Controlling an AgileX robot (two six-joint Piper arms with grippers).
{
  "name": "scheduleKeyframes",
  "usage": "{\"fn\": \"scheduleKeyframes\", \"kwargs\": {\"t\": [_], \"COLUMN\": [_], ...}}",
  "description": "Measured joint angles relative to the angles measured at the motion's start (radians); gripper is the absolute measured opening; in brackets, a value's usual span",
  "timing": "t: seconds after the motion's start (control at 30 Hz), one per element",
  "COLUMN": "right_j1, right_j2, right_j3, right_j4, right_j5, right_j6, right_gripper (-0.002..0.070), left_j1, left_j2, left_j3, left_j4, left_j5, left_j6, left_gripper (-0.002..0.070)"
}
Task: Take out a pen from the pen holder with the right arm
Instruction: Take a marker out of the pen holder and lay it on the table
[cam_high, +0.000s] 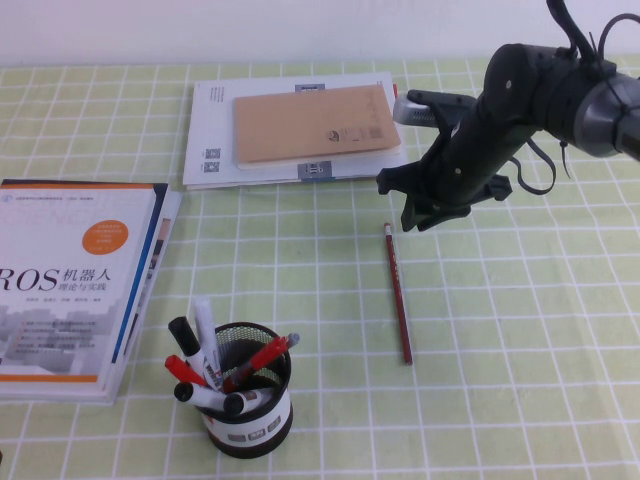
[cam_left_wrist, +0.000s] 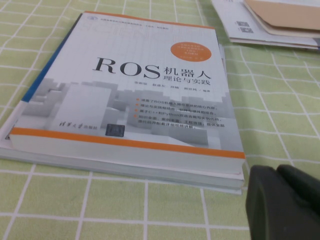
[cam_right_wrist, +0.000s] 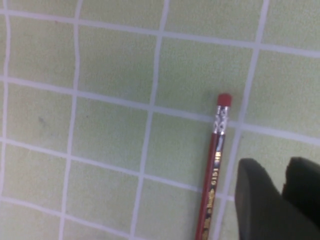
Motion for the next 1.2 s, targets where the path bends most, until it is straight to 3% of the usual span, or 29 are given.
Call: {"fn": "scheduleKeyframes", "kwargs": {"t": [0.2, 0.5, 0.67, 1.2], "right_j1": [0.000, 0.015, 0.015, 0.015], "right_j2": [-0.086, -0.520, -0.743, -1.342], "right_j3": [0.054, 0.445, 0.605, 1.031], "right_j4": [-0.036, -0.111, -0.144, -0.175], "right_j5": [-0.054, -0.285, -0.262, -0.178], "right_j6": [-0.002, -0.004, -0.004, -0.030], "right_gripper": [0.0094, 0.0040, -0.0003, -0.0012], "left_j1": [0.000, 0.000, 0.000, 0.000], "left_j2": [0.000, 0.000, 0.000, 0.000], "left_j3": [0.000, 0.000, 0.000, 0.000], "left_j4": [0.000, 0.000, 0.000, 0.000], "left_j5": [0.000, 0.000, 0.000, 0.000], "left_j6": [0.000, 0.000, 0.000, 0.000], "left_gripper": [-0.0008, -0.0008, -0.0008, -0.0008]}}
